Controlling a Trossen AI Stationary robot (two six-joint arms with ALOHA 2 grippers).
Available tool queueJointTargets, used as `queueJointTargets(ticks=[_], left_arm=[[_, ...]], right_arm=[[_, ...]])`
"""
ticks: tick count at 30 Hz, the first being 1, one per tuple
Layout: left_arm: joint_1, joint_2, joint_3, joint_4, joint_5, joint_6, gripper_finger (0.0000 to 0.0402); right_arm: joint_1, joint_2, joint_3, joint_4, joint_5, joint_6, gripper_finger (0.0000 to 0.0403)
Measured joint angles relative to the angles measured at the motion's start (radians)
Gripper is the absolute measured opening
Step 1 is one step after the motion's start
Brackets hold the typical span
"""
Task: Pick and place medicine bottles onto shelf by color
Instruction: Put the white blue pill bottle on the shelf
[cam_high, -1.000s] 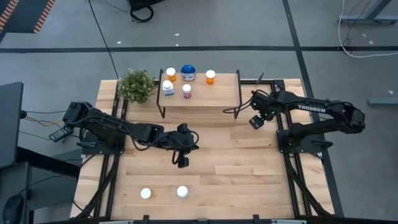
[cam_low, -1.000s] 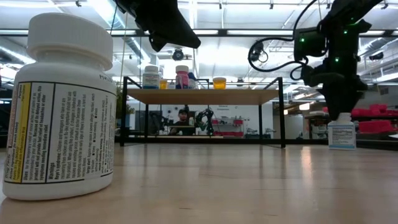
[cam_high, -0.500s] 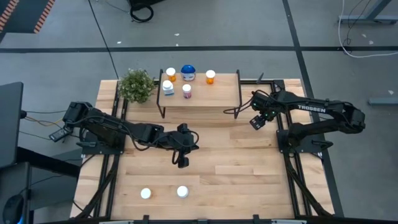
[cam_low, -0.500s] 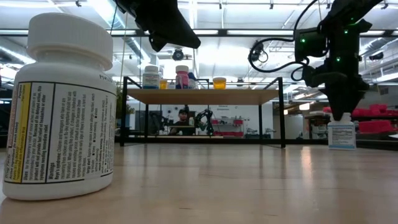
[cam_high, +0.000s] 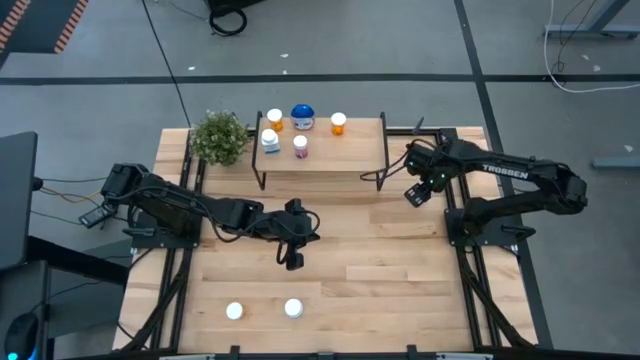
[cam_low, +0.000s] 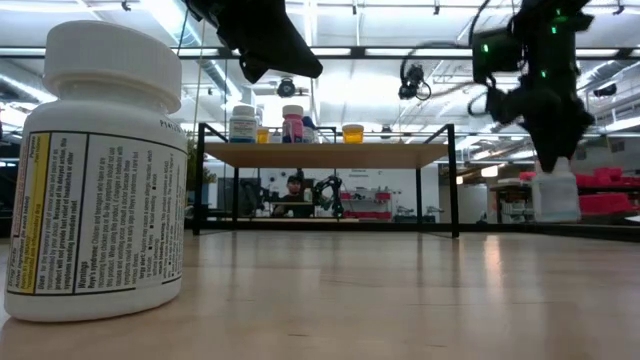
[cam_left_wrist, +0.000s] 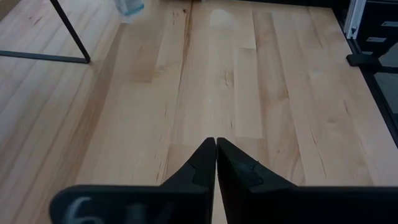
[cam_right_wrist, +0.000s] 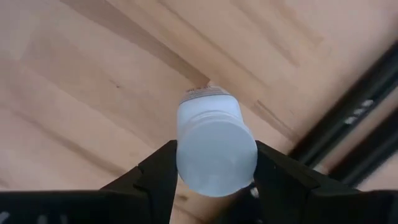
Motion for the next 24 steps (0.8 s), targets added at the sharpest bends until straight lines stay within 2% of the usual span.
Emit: queueJointTargets(ticks=[11, 16, 24], left_arm=[[0.0, 0.0, 0.0, 0.0, 0.0, 0.0, 0.0019], [0.0, 0.0, 0.0, 0.0, 0.0, 0.002, 0.0021], [0.0, 0.0, 0.0, 0.0, 0.0, 0.002, 0.0012]], right_arm=[[0.08, 0.019, 0.473, -0.125, 0.009, 0.035, 0.0193], [0.124, 0.121, 0.648, -0.279, 0.054, 0.036, 0.0193], [0.19, 0.333, 0.892, -0.294, 0.105, -0.033, 0.0193]])
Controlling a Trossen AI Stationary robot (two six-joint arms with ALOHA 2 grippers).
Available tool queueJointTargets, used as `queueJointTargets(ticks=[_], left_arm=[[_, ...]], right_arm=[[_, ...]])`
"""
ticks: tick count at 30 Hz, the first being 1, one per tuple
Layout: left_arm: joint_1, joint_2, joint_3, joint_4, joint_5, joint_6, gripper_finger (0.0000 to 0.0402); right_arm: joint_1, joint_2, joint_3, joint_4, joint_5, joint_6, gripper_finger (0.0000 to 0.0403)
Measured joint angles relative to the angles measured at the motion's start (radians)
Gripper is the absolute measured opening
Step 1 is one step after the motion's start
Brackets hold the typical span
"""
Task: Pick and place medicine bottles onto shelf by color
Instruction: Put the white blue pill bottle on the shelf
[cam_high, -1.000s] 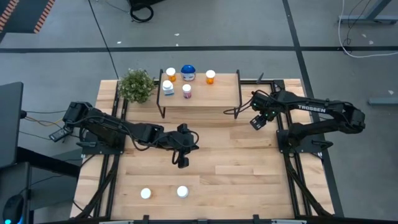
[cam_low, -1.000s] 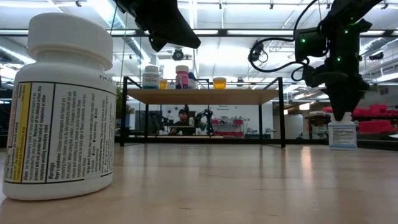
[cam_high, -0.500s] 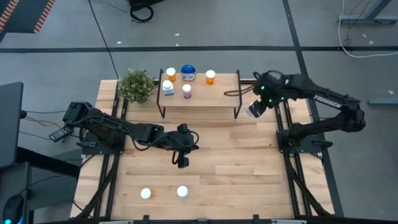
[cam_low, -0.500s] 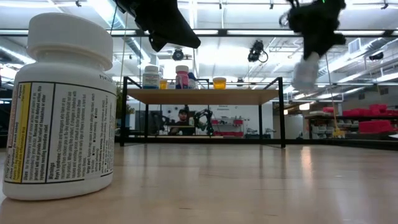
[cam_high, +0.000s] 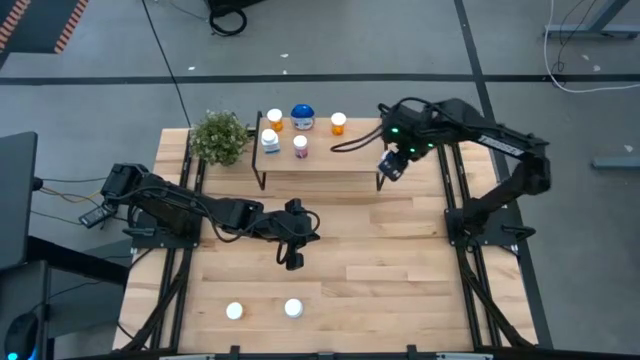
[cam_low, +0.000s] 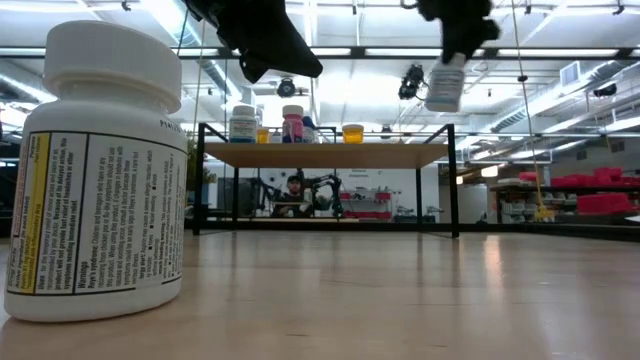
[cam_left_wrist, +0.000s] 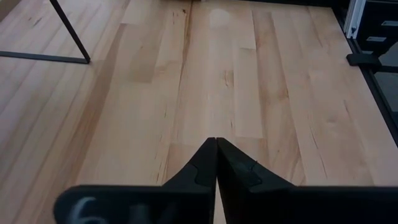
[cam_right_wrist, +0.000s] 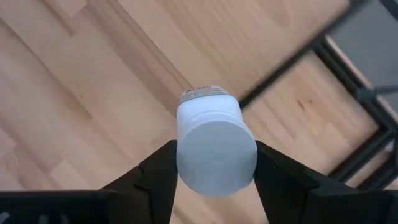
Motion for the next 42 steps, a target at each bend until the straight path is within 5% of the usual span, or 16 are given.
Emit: queueJointTargets(ticks=[13, 32, 42], left_arm=[[-0.001, 0.0, 0.0, 0.001, 0.0, -0.005, 0.0016], [-0.019, 0.0, 0.0, 0.024, 0.0, -0.01, 0.0013], [-0.019, 0.0, 0.0, 0.024, 0.0, -0.01, 0.0022]], right_arm=[[-0.054, 0.247, 0.155, 0.068, 0.021, -0.175, 0.0193], [-0.126, 0.329, 0.156, 0.203, -0.055, -0.279, 0.0194], [-0.124, 0.33, 0.174, 0.2, -0.055, -0.297, 0.0261]])
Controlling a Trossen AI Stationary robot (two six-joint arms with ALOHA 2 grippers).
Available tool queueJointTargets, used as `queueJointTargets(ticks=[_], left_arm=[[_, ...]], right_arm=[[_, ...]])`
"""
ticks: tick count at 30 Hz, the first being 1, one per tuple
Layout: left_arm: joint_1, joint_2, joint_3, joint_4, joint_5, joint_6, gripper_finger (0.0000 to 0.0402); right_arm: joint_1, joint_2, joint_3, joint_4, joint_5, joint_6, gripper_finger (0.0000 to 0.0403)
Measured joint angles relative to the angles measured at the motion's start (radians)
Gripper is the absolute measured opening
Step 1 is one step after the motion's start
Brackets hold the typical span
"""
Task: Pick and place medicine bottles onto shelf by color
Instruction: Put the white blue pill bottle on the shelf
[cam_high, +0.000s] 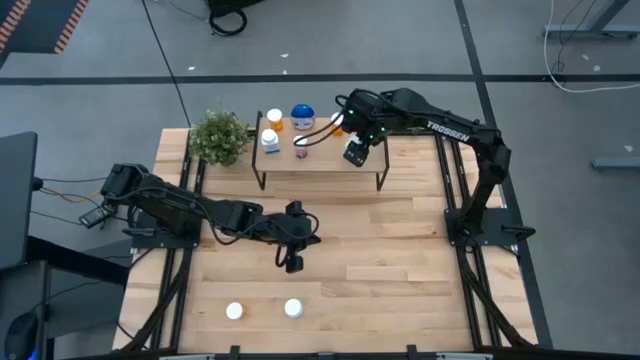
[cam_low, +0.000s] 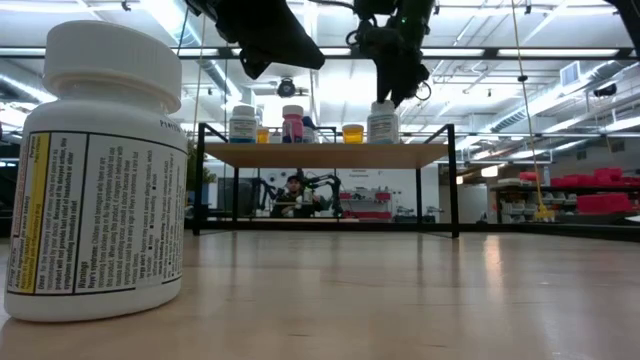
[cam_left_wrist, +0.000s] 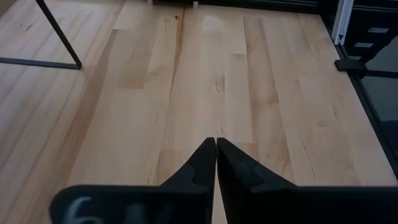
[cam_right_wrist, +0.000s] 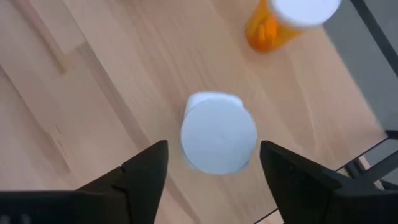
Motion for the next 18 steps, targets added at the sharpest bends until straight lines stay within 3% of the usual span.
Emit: queueJointTargets(ticks=[7, 12, 18], left_arm=[[0.0, 0.0, 0.0, 0.0, 0.0, -0.001, 0.0015], [-0.005, 0.0, 0.0, -0.001, 0.0, -0.001, 0.0018], [-0.016, 0.0, 0.0, -0.001, 0.0, 0.0, 0.0021]], right_arm=[[0.0, 0.0, 0.066, -0.017, 0.002, 0.011, 0.0284], [0.0, 0.0, 0.066, -0.079, 0.091, -0.019, 0.0278], [0.0, -0.005, 0.066, -0.077, 0.111, -0.039, 0.0266]])
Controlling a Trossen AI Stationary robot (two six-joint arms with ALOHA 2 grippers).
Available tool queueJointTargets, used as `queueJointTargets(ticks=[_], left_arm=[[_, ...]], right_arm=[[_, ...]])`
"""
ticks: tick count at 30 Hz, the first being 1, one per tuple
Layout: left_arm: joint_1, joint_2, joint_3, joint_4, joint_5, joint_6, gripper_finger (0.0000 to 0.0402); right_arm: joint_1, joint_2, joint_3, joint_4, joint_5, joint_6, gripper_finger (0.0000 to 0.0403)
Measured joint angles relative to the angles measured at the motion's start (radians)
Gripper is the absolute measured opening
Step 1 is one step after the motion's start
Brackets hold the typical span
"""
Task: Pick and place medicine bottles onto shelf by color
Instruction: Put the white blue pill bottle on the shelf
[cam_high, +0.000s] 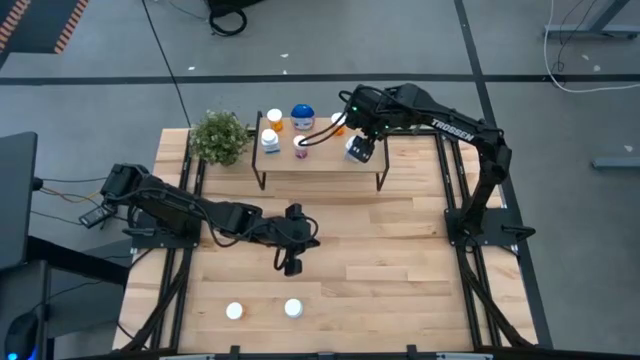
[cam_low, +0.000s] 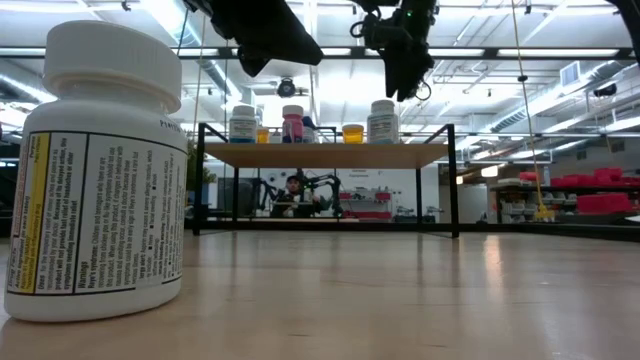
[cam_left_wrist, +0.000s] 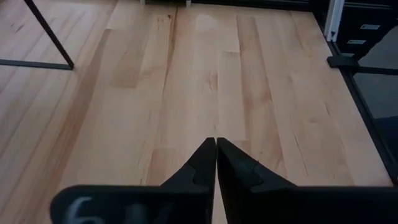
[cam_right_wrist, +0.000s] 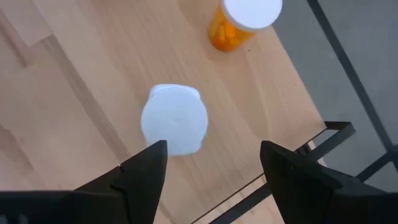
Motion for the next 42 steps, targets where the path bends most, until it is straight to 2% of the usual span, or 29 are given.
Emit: queueJointTargets(ticks=[7, 12, 22, 30, 42], left_arm=[[0.001, 0.0, 0.0, -0.01, -0.001, -0.001, 0.0012], [0.0, 0.0, 0.0, -0.015, 0.0, -0.002, 0.0019], [0.0, 0.0, 0.0, -0.015, 0.0, -0.007, 0.001], [0.0, 0.0, 0.0, -0.015, -0.001, -0.009, 0.0022], [0.001, 0.0, 0.0, -0.015, -0.001, -0.011, 0.0015]], right_arm=[[-0.002, -0.007, -0.004, -0.056, 0.009, -0.022, 0.0257], [0.001, -0.007, -0.075, -0.08, -0.022, -0.017, 0.0255], [-0.036, -0.006, -0.25, 0.058, 0.043, 0.004, 0.0254], [-0.046, -0.006, -0.257, 0.132, 0.047, 0.002, 0.0254], [-0.026, -0.006, -0.257, 0.216, 0.025, 0.004, 0.0254]])
